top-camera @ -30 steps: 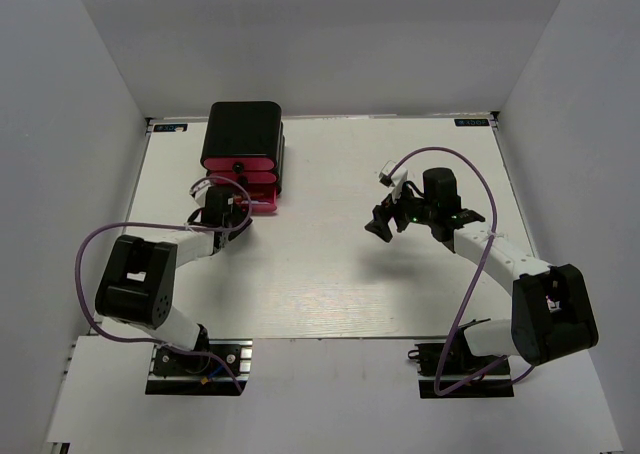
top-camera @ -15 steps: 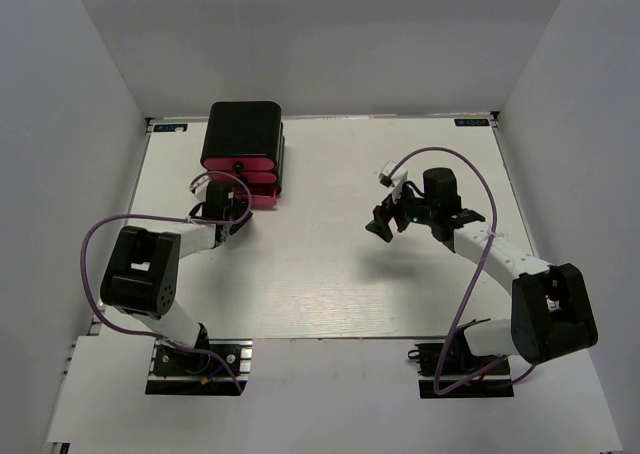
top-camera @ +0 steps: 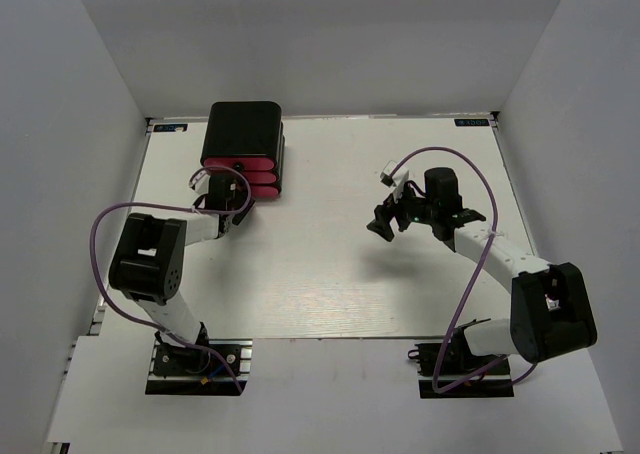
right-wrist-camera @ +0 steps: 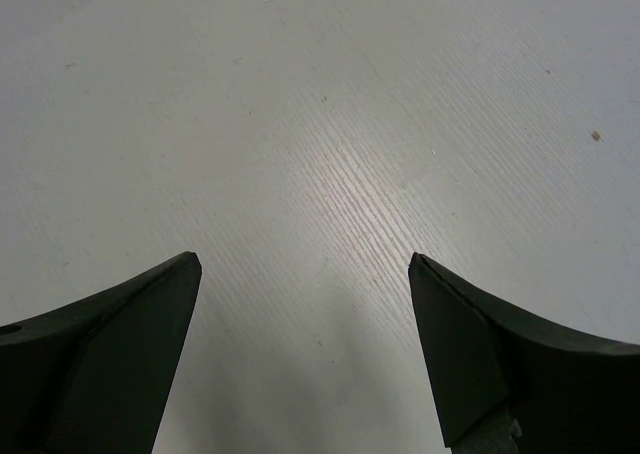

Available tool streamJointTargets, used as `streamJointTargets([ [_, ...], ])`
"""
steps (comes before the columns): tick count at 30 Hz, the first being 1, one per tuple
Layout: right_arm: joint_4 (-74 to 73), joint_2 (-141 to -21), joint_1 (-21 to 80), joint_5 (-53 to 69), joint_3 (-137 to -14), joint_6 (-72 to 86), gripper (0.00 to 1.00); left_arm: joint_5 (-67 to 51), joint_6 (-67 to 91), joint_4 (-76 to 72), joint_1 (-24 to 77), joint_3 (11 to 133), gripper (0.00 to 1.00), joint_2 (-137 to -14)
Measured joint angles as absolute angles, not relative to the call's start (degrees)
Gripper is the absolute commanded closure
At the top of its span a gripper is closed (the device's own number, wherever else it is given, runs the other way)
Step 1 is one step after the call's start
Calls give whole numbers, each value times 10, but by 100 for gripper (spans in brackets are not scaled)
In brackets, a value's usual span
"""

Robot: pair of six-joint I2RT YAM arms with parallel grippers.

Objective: Sort the stationery into containers
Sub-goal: Close the drawer in the storage box, then reset both arms

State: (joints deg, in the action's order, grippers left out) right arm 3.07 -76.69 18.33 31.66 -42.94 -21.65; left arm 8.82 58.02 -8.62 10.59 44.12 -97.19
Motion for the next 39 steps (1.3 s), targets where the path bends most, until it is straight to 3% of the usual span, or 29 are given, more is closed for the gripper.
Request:
streamJointTargets([
  [7,31,-772,180,317,-429,-216,10,83,590,-88,106,456,52,-988],
  [16,30,-772,178,317,-429,-216,10,79,599,-95,105,455,43,-988],
  [23,30,-772,176,317,-429,-217,10,52,585,-104,105,396,40,-936],
  [27,30,-772,176,318,-429,-218,10,20,562,-102,109,322,32,-856],
  [32,29,-771,176,309,-429,-211,10,-19,524,-70,111,256,6,-741],
  [34,29,-771,176,289,-429,-191,10,-33,504,-46,111,246,0,-686],
  [39,-1,-771,176,227,-446,-124,10,-75,443,1,114,269,0,-565],
])
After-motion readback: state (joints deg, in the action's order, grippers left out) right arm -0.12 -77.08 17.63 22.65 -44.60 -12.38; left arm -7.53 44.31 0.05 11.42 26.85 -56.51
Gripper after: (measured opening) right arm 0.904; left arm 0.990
